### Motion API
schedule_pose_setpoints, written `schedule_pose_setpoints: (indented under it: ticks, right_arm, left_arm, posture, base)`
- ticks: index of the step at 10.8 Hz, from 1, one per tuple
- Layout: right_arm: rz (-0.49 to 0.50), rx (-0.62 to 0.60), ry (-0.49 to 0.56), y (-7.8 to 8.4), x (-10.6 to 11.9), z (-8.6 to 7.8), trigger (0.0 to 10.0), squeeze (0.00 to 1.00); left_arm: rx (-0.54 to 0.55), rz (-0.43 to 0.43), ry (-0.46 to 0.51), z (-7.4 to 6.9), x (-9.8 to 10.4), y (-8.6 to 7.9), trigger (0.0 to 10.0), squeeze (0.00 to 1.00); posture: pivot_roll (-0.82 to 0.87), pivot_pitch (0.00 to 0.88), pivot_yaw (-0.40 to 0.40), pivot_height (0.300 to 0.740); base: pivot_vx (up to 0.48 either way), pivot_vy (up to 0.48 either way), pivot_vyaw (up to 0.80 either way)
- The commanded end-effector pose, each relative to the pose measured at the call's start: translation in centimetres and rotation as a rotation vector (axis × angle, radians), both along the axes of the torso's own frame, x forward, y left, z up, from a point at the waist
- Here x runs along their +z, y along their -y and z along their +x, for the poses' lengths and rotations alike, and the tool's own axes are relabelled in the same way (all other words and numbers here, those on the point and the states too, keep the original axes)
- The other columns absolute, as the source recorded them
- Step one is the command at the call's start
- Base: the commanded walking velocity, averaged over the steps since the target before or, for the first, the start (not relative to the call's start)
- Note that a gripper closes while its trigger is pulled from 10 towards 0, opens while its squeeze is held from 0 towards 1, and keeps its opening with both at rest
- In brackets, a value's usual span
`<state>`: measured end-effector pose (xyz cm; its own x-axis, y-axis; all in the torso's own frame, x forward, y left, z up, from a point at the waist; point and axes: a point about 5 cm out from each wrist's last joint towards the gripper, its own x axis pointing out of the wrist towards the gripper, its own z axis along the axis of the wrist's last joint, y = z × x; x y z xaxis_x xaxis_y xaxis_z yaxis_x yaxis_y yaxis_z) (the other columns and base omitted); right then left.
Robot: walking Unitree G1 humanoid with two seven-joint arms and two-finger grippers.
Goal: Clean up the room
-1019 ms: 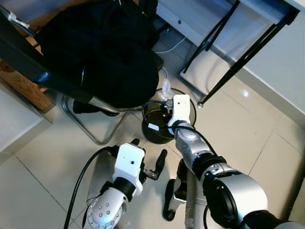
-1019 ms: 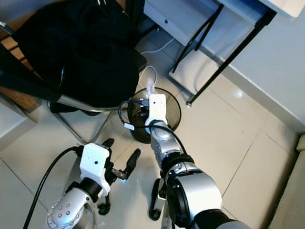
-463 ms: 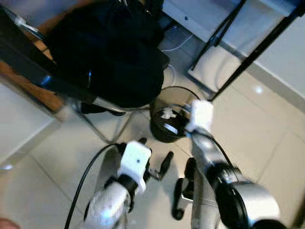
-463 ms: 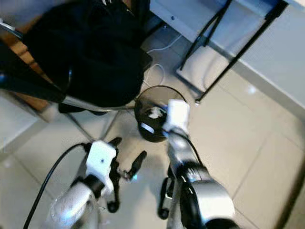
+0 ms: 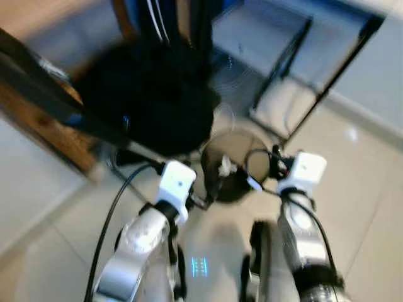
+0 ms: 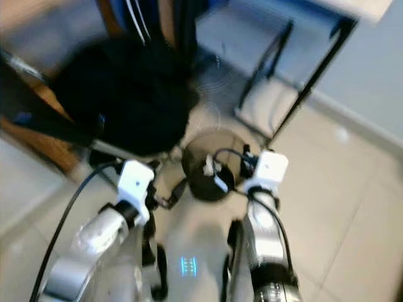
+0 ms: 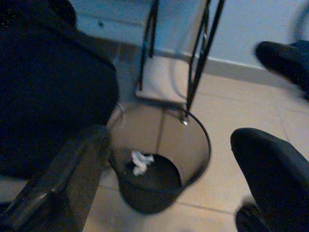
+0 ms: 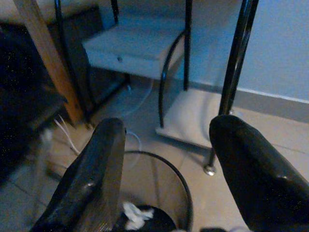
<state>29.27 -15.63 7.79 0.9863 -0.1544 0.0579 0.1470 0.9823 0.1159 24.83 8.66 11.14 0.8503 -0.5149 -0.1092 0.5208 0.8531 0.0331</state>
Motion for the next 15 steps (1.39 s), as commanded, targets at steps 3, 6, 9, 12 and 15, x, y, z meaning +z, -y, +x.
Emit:
schedule_pose_setpoints:
  ticks: [3, 6, 9, 12, 15]
  right_arm:
    - [0.036, 0.098, 0.008, -0.4, 0.5, -3.8, 10.0, 0.00]
    - [0.000, 0.095, -0.007, 0.5, 0.7, -4.7, 10.0, 0.00]
    - [-0.015, 0.079, -0.061, -0.7, 0.5, -3.4, 10.0, 0.00]
    - [0.037, 0.002, -0.097, 0.3, 0.1, -3.1, 10.0, 0.00]
    - [0.047, 0.028, -0.102, 0.1, -0.3, -3.3, 10.0, 0.00]
  left_arm:
    - [0.154, -0.040, 0.058, 2.7, 0.4, -2.5, 10.0, 0.00]
    - [0.251, -0.032, 0.100, 3.9, 0.8, -4.0, 10.0, 0.00]
    - [0.135, -0.016, 0.105, 5.2, 1.1, -1.5, 10.0, 0.00]
    - [0.152, -0.091, 0.067, 5.6, 0.8, -0.4, 10.0, 0.00]
    - [0.135, -0.038, 0.068, 5.7, 0.3, -0.3, 10.0, 0.00]
  posture:
    - [0.06, 0.000, 0.032, 0.594]
    - [0.05, 0.000, 0.024, 0.594]
    - [0.03, 0.000, 0.045, 0.594]
    - [0.01, 0.000, 0.034, 0.594]
    - [0.01, 0.000, 0.029, 0.629]
  base:
    - [0.000, 0.000, 0.00]
    - [0.000, 0.000, 0.00]
    - [0.000, 0.000, 0.00]
    - [0.000, 0.000, 0.00]
    - [0.000, 0.000, 0.00]
